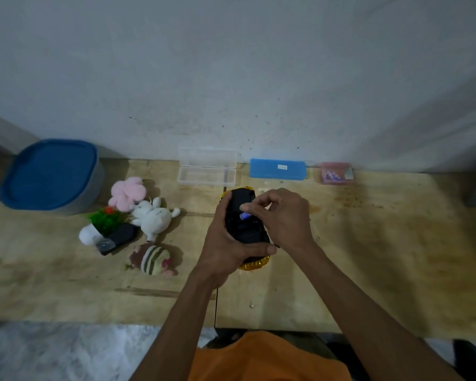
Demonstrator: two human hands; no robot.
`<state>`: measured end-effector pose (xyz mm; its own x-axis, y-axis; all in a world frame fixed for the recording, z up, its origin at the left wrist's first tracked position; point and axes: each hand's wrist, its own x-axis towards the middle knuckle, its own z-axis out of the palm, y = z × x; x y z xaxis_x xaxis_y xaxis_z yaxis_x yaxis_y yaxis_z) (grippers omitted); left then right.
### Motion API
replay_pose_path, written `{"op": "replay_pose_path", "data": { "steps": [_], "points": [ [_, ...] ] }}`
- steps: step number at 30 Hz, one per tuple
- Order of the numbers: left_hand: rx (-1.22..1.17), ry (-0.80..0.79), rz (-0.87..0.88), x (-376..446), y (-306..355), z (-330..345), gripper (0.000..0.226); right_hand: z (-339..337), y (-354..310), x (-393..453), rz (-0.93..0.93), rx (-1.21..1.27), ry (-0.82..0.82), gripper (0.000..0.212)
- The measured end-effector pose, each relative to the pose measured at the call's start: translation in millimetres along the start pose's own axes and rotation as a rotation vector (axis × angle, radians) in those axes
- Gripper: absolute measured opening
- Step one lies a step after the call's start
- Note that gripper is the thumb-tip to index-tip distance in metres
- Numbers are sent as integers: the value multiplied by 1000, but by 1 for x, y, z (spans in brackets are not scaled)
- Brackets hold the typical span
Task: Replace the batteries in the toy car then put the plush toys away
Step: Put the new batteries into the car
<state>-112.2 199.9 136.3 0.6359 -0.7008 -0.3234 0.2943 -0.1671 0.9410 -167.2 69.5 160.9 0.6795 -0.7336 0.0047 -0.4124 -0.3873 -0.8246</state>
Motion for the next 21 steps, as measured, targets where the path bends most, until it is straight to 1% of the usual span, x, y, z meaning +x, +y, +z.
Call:
{"op": "replay_pose_path", "data": {
  "steps": [5,8,11,14,17,21],
  "points": [
    [-5,-6,-3,2,3,2,132,0,0,1,-71,-48,12,34],
    [-24,1,-3,3,4,0,133,-7,0,3,-63,-44,11,31],
    [-46,0,-4,5,7,-3,133,-16,3,7,-41,-7,-91,23],
    [-57,-13,-1,7,8,-5,130,-13,4,9,-83,-15,-158,17],
    [-31,-18,-2,9,8,-7,132,-10,2,12,-108,-77,-184,18],
    [47,-14,-14,10,5,-13,140,-12,-6,19,-146,-191,-269,21]
  ]
}}
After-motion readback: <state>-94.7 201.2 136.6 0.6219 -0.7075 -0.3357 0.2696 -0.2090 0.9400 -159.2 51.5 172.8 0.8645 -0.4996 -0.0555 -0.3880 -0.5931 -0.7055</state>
